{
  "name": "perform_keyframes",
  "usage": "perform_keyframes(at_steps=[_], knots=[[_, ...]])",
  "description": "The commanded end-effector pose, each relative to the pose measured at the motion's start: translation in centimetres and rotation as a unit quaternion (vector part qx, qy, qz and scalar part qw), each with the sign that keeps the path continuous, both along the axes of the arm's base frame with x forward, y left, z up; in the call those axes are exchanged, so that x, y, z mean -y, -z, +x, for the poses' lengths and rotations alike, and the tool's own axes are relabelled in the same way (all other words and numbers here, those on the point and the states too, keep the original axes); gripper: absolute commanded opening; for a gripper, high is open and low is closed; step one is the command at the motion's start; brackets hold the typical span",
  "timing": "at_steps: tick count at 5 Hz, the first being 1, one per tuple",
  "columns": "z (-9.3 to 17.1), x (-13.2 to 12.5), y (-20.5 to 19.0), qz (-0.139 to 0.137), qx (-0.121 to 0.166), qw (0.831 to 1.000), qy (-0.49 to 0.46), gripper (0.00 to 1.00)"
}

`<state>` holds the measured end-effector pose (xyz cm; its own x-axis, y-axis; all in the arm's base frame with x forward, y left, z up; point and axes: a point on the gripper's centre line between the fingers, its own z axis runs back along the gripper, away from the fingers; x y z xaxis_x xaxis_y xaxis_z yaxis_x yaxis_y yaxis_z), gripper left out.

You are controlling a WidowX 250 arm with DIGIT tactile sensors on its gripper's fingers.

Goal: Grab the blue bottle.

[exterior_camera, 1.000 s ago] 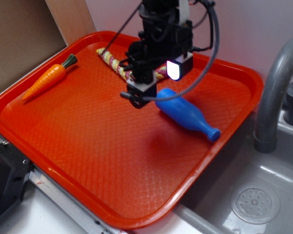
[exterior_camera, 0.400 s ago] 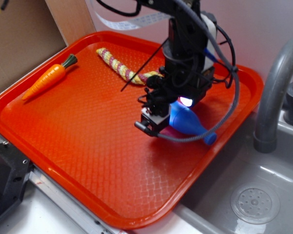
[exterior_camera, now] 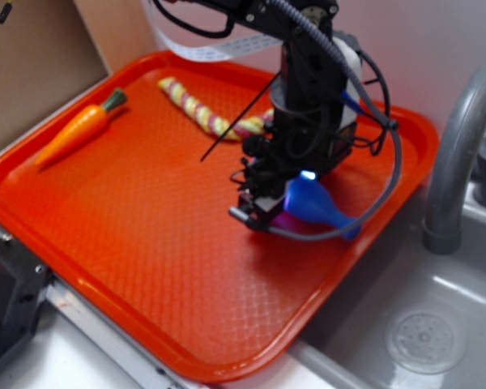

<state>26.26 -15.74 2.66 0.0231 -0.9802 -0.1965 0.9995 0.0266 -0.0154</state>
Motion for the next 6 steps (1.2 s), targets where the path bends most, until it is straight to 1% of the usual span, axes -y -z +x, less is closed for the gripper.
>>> perform_keyframes(at_steps=[1, 2, 3, 4, 5, 6], knots=[[-1.4, -0.4, -3.4, -0.001, 0.096, 0.987, -0.131, 0.0], [-1.7, -4.0, -8.3, -0.036, 0.121, 0.958, -0.256, 0.0], [-2.2, -7.3, -12.3, -0.054, 0.117, 0.917, -0.377, 0.0], [-5.1, -9.7, -15.4, -0.044, 0.091, 0.865, -0.492, 0.0], [-7.3, -10.9, -17.3, -0.036, 0.075, 0.797, -0.598, 0.0], [-9.0, -11.9, -19.1, -0.029, 0.08, 0.716, -0.693, 0.0]])
